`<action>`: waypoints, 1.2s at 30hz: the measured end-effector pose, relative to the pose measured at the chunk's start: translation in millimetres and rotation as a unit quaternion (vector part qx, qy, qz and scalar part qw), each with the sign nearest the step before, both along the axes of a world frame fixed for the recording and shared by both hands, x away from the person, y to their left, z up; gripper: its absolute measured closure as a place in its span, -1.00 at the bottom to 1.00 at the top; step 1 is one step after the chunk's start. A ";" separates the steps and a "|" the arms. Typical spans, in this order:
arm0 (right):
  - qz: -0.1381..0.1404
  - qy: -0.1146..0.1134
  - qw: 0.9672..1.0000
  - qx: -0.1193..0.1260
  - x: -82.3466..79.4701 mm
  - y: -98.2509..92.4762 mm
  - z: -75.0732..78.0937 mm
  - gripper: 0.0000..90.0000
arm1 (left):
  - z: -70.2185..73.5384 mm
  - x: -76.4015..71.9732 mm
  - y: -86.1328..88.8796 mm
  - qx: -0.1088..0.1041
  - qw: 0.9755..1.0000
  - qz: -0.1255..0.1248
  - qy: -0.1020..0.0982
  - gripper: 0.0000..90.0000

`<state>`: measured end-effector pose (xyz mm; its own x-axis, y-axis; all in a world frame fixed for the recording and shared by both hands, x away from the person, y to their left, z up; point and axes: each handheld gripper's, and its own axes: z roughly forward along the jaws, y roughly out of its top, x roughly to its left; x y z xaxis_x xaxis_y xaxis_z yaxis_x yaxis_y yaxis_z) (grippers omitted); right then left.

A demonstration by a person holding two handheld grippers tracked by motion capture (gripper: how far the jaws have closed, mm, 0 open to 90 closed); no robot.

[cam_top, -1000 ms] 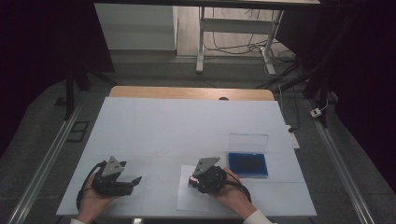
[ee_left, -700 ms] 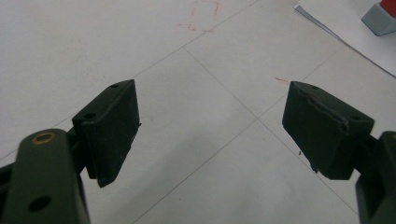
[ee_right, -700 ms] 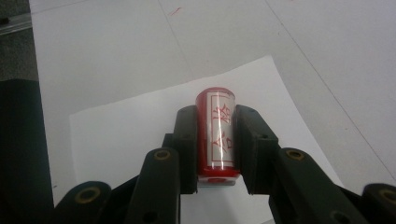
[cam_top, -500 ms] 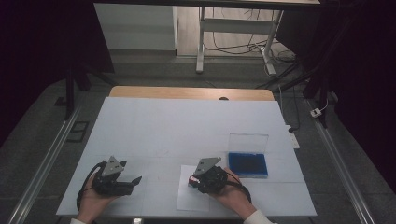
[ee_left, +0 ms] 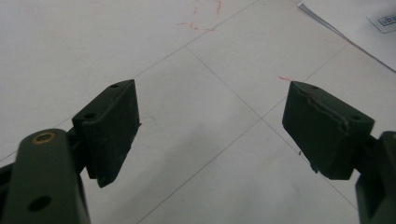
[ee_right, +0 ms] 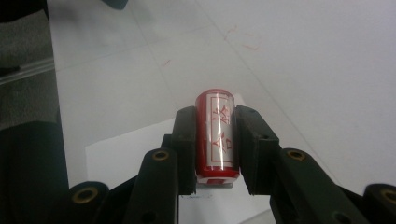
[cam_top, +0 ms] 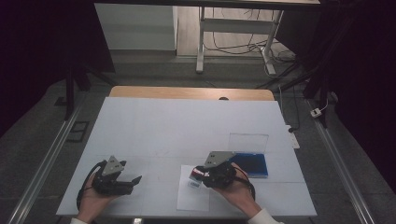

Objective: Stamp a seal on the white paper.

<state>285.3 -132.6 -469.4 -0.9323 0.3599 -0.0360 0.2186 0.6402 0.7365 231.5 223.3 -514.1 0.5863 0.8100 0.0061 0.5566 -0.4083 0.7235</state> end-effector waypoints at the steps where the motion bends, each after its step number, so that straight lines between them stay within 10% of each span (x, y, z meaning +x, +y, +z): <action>1: -0.001 -0.001 1.000 0.004 0.4 -2.6 1.8 0.54 | 0.0 -0.2 -0.1 0.000 1.000 0.000 0.000 -0.58; 36: -0.050 -0.026 0.998 0.036 15.0 -52.0 27.7 0.54 | 0.6 0.1 0.8 -0.004 1.000 0.001 -0.001 -0.57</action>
